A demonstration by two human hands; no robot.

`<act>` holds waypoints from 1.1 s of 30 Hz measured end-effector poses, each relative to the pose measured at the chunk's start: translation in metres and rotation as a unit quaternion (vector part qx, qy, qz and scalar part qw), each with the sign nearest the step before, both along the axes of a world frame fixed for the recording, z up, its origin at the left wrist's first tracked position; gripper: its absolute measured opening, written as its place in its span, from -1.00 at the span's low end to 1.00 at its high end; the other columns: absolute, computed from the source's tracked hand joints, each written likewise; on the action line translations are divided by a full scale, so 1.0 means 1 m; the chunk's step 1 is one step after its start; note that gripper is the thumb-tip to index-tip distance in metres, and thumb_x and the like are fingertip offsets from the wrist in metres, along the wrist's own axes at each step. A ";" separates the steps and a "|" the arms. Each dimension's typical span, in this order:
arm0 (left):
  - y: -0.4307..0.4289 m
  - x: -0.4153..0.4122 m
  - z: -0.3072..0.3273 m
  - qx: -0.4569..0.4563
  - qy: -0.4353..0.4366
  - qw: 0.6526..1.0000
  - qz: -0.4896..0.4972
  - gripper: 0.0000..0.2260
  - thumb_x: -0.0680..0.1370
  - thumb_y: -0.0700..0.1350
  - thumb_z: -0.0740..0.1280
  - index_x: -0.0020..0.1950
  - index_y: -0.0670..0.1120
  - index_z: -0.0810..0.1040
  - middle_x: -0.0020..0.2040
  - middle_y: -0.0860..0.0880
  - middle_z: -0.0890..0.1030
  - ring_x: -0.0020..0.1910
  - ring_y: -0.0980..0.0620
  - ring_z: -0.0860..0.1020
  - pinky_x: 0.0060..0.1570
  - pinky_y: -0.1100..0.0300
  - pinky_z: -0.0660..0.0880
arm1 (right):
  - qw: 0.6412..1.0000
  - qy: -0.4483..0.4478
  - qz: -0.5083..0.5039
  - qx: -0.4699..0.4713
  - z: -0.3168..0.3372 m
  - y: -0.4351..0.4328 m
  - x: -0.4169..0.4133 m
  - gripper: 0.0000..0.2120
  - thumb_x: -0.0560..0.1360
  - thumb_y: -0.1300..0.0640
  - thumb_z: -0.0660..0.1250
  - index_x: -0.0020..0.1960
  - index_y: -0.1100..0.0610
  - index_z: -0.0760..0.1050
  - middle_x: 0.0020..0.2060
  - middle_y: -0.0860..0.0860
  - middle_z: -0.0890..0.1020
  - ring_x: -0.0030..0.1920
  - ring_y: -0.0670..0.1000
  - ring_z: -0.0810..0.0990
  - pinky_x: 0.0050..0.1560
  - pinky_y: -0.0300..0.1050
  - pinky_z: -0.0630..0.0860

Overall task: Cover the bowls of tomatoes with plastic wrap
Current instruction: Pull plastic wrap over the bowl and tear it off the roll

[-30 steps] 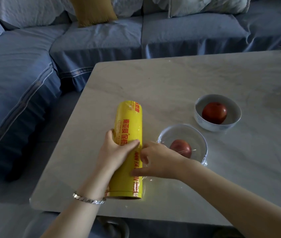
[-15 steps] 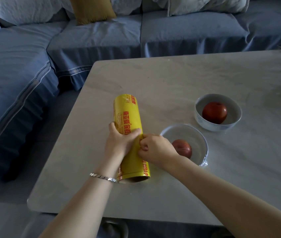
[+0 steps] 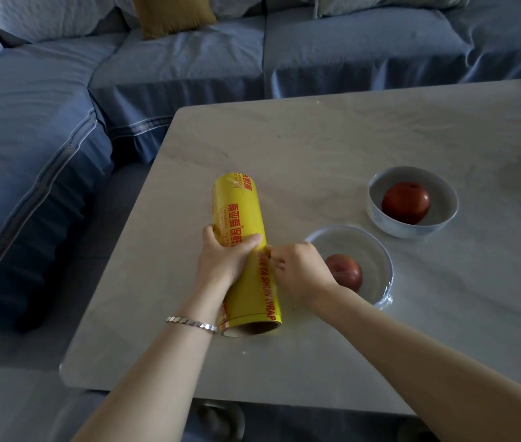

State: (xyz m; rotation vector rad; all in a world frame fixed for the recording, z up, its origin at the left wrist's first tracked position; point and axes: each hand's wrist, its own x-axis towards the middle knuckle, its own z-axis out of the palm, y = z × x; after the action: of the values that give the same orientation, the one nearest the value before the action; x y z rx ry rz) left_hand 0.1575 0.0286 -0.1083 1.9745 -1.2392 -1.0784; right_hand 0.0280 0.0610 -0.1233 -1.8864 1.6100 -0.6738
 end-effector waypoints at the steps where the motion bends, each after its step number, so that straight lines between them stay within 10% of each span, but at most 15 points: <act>1: 0.000 0.002 -0.001 0.000 0.006 1.000 0.005 -0.32 0.36 0.10 0.47 0.36 -0.04 0.26 0.18 -0.07 0.50 0.12 -0.12 0.51 0.05 0.07 0.41 | 1.000 -0.017 -0.004 -0.007 -0.003 0.000 -0.001 -0.53 0.40 0.36 0.20 -0.51 0.02 0.05 -0.56 -0.05 0.20 -0.35 0.13 0.26 -0.33 -0.10 0.17; 4: -0.001 0.005 -0.002 0.003 0.019 1.000 0.009 -0.35 0.35 0.09 0.48 0.33 -0.03 0.28 0.07 -0.01 0.47 0.06 -0.08 0.50 0.07 0.07 0.42 | 0.996 -0.081 -0.003 -0.043 -0.008 0.005 -0.004 -0.55 0.33 0.36 0.17 -0.52 0.00 0.01 -0.52 0.01 0.46 -0.38 0.20 0.32 -0.35 -0.05 0.32; 6: -0.001 0.005 -0.002 0.002 0.026 1.000 0.008 -0.36 0.35 0.09 0.48 0.32 -0.02 0.28 0.05 0.01 0.46 -0.01 -0.04 0.47 0.09 0.06 0.44 | 0.990 -0.115 0.017 -0.084 -0.011 0.013 -0.007 -0.55 0.32 0.39 0.16 -0.50 0.00 0.02 -0.14 0.13 0.70 -0.30 0.00 0.49 -0.27 -0.24 0.45; 9: -0.001 0.007 -0.003 0.005 0.038 0.999 0.012 -0.37 0.36 0.08 0.48 0.32 -0.01 0.28 0.04 0.03 0.46 -0.01 -0.03 0.47 0.13 0.01 0.46 | 0.981 -0.128 0.052 -0.135 -0.013 0.027 -0.015 -0.65 0.32 0.29 0.10 -0.46 -0.01 0.00 -0.04 0.11 0.68 -0.16 -0.22 0.43 -0.21 -0.55 0.31; 18: 0.000 0.006 -0.001 0.015 0.030 0.999 0.006 -0.37 0.37 0.10 0.47 0.33 -0.01 0.25 0.04 0.02 0.46 -0.01 -0.07 0.49 0.11 -0.03 0.48 | 0.962 -0.037 0.137 -0.234 -0.003 0.051 -0.046 -0.62 0.24 0.37 0.28 -0.46 0.03 0.15 -0.20 -0.01 0.68 -0.17 -0.05 0.55 -0.21 -0.08 0.50; 25: 0.000 0.008 -0.002 0.021 0.048 0.999 0.001 -0.43 0.38 0.11 0.46 0.26 0.01 0.26 0.01 0.03 0.49 -0.02 -0.08 0.54 0.05 -0.05 0.52 | 0.968 0.037 0.182 -0.170 0.014 0.063 -0.059 -0.92 0.33 0.15 0.32 -0.32 0.09 0.45 -0.30 -0.04 0.63 -0.23 -0.03 0.57 -0.08 -0.07 0.49; 29: 0.001 0.008 -0.003 0.020 0.056 0.998 0.009 -0.45 0.38 0.10 0.45 0.25 0.03 0.26 0.02 0.02 0.49 -0.04 -0.07 0.53 0.04 -0.04 0.52 | 0.953 0.102 0.266 -0.102 0.024 0.076 -0.049 -0.59 0.39 -0.11 0.30 0.18 0.00 0.36 -0.08 -0.10 0.63 -0.02 -0.07 0.55 0.22 -0.27 0.33; 33: 0.001 0.008 -0.001 0.024 0.063 0.998 0.005 -0.38 0.40 0.09 0.45 0.34 -0.02 0.23 0.06 -0.01 0.47 -0.02 -0.08 0.50 0.02 0.01 0.48 | 0.961 0.064 0.264 -0.046 0.032 0.080 -0.047 -0.62 0.34 -0.01 0.27 0.13 0.03 0.49 0.06 -0.06 0.57 0.15 -0.08 0.44 0.26 -0.44 0.13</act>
State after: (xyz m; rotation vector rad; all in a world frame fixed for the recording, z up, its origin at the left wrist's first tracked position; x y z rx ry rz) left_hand 0.1651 0.0292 -0.1089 1.9136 -1.1455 -1.2183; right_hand -0.0191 0.1408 -0.0914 -2.3338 1.0761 -0.4037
